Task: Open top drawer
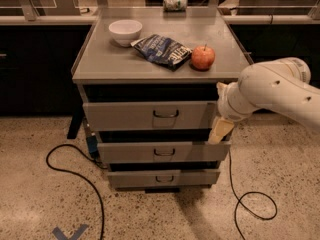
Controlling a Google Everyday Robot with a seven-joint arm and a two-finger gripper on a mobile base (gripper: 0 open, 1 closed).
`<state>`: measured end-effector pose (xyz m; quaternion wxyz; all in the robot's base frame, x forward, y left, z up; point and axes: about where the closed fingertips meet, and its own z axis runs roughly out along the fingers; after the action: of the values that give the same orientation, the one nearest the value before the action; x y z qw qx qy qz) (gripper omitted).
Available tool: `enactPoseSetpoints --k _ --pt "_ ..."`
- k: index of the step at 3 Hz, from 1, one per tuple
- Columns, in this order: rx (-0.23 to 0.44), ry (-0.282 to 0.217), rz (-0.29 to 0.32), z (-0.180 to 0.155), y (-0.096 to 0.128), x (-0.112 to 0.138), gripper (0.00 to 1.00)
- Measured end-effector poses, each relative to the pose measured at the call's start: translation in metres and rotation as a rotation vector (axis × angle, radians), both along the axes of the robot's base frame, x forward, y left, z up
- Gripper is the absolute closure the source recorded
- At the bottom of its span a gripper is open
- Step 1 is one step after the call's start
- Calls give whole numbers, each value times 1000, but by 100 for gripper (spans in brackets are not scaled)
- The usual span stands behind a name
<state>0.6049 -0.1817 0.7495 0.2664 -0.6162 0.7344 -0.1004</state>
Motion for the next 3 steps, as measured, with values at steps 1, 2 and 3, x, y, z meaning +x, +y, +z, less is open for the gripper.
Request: enactPoseSetpoints --k 1,2,3 --pt "-15 47 -54 -36 -39 43 0" --pt "-19 61 -96 -68 -67 88 0" --pt "-11 54 -107 -70 -71 97 0"
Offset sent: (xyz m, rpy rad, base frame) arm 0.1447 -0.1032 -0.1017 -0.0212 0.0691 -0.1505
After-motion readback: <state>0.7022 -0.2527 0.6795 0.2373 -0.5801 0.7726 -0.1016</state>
